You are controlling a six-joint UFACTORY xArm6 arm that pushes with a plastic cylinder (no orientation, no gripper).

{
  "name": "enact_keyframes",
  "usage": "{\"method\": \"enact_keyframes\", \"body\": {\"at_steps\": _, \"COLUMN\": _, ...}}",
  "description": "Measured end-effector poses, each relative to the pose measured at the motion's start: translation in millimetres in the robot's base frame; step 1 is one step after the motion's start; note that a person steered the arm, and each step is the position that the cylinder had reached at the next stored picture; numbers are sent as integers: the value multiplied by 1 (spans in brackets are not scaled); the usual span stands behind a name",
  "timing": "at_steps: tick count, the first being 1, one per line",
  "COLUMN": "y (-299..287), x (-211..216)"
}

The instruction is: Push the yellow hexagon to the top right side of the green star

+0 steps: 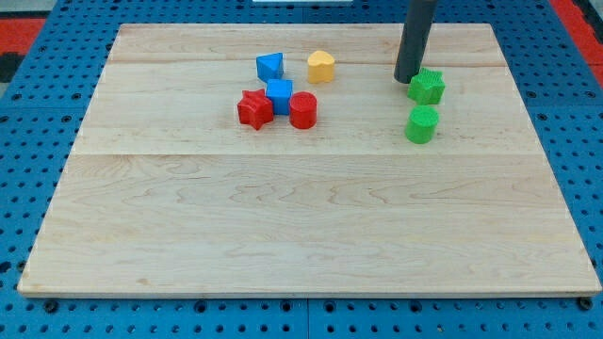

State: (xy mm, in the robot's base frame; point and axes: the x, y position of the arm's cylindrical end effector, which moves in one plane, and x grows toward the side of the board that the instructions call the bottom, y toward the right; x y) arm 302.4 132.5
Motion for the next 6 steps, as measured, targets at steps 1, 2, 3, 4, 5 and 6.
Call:
{"method": "enact_keyframes", "body": {"at_steps": 1, "y": -27, "x": -20}}
{"method": "enact_keyframes", "body": {"at_steps": 2, "y": 35, "x": -23}}
{"method": "enact_keyframes", "body": {"at_steps": 3, "y": -1, "x": -34}}
{"method": "enact_keyframes", "body": {"at_steps": 4, "y": 1, "x": -68}}
{"method": "enact_keyframes", "body": {"at_steps": 5, "y": 11, "x": -84}}
{"method": "enact_keyframes", "body": {"at_steps": 6, "y": -40, "x": -103}}
